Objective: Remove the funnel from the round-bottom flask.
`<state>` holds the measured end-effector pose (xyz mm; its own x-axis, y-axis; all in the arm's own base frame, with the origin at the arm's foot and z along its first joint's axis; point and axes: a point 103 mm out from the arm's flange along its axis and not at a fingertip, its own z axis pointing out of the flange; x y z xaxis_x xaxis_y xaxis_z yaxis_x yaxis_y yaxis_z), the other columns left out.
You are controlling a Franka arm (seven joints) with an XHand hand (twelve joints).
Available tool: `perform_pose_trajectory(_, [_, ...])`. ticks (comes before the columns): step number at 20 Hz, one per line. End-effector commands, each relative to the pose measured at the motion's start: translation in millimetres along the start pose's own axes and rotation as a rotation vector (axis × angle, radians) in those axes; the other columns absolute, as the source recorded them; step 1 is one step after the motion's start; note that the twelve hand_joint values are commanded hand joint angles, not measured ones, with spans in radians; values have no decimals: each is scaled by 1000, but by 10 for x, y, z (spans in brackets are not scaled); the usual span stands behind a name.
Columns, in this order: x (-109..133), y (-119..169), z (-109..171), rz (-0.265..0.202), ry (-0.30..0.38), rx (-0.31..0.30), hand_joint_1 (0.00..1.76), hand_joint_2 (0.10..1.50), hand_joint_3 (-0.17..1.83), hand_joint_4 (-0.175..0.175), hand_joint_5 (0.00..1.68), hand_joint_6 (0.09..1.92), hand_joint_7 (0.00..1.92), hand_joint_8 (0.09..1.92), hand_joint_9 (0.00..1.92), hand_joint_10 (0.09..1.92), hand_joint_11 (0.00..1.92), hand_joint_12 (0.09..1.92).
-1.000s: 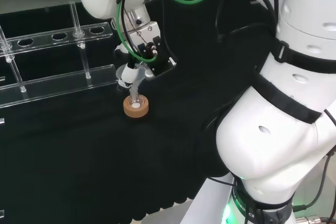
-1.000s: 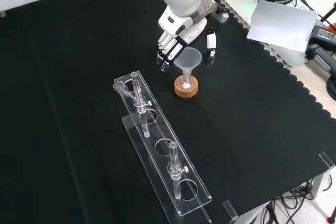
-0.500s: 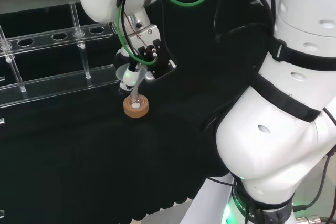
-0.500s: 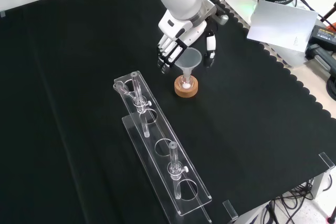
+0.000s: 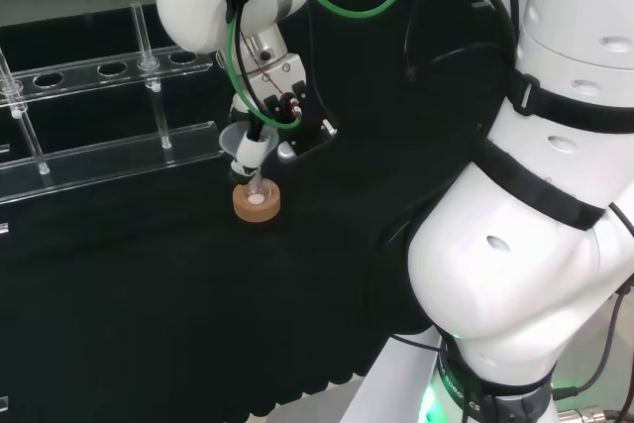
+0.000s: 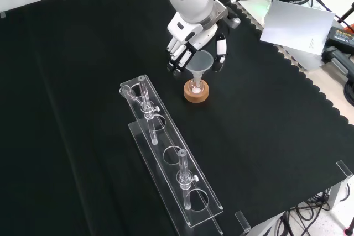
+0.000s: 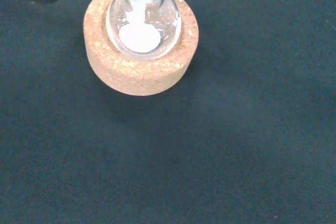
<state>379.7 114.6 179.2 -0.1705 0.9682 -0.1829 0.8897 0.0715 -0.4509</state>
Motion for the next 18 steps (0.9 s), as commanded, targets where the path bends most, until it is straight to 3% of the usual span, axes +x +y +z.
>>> perform_pose_trajectory(1, [8, -23, -51, 19, -54, -57, 740, 717, 435, -15, 513, 87, 292, 711, 609, 639, 514, 1332])
perform_pose_trajectory(7, [13, -61, -185, 9, -78, -75, 803, 783, 488, -11, 714, 171, 528, 656, 855, 497, 657, 1230])
perform_pose_trajectory(18, [75, -120, -351, 2, -127, -50, 824, 800, 494, -12, 722, 291, 563, 642, 914, 429, 726, 1168])
